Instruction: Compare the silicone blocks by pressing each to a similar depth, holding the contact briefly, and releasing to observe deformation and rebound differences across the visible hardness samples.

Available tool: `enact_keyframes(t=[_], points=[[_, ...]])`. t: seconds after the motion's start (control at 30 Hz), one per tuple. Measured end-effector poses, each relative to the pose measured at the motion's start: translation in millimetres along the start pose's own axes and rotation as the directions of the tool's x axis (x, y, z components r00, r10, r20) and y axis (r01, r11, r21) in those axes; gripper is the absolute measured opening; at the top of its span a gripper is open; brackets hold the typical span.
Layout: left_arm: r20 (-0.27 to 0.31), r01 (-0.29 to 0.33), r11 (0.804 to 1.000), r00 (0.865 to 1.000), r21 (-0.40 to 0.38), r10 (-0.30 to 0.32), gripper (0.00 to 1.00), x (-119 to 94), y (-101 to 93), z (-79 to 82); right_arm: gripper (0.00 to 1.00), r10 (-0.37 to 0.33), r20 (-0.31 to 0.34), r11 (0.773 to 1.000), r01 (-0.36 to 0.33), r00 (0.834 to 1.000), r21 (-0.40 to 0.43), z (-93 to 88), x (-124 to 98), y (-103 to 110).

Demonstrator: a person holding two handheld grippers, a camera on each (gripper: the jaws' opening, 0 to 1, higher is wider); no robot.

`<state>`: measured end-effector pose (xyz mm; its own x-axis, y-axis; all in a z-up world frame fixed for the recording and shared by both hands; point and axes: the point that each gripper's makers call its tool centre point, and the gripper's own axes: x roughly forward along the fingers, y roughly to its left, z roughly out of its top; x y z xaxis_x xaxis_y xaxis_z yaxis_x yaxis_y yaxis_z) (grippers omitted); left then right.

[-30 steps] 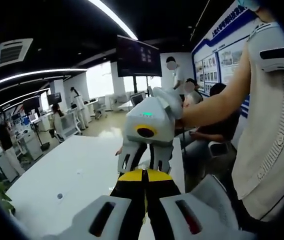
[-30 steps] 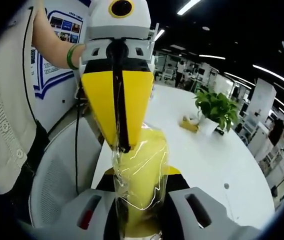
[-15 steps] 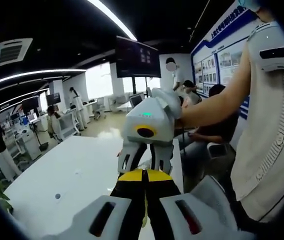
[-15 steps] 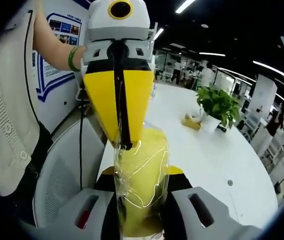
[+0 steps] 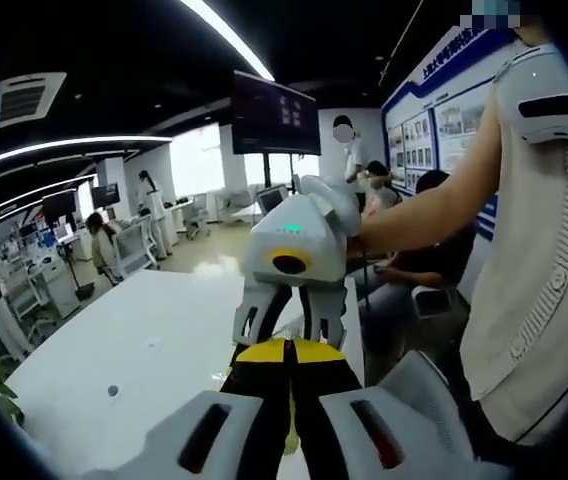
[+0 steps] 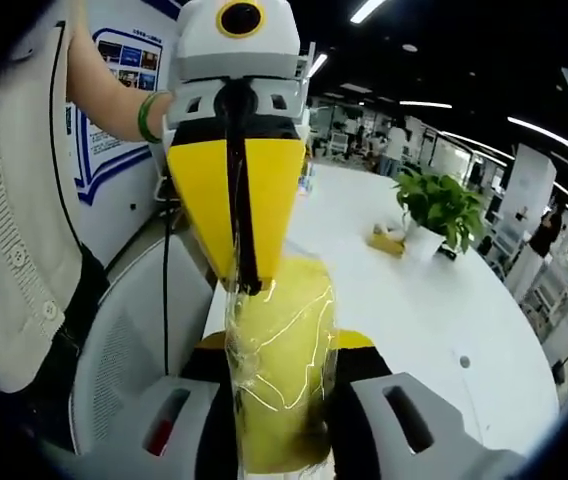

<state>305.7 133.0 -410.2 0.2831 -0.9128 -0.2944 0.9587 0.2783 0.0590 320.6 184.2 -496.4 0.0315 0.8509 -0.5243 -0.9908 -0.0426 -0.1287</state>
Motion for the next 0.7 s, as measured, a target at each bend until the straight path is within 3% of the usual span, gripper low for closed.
enact_keyframes(t=[0.43, 0.7], points=[[-0.017, -0.002, 0.999, 1.000, -0.033, 0.002, 0.00, -2, 2.1, -12.6, 0.31, 0.026, -0.012, 0.999, -0.026, 1.000, 0.032, -5.9, 8, 6], [-0.017, -0.014, 0.998, 1.000, -0.069, 0.012, 0.00, -7, 5.6, -20.7, 0.34, -0.017, -0.008, 1.000, 0.017, 1.000, 0.006, -9.8, 7, 1]])
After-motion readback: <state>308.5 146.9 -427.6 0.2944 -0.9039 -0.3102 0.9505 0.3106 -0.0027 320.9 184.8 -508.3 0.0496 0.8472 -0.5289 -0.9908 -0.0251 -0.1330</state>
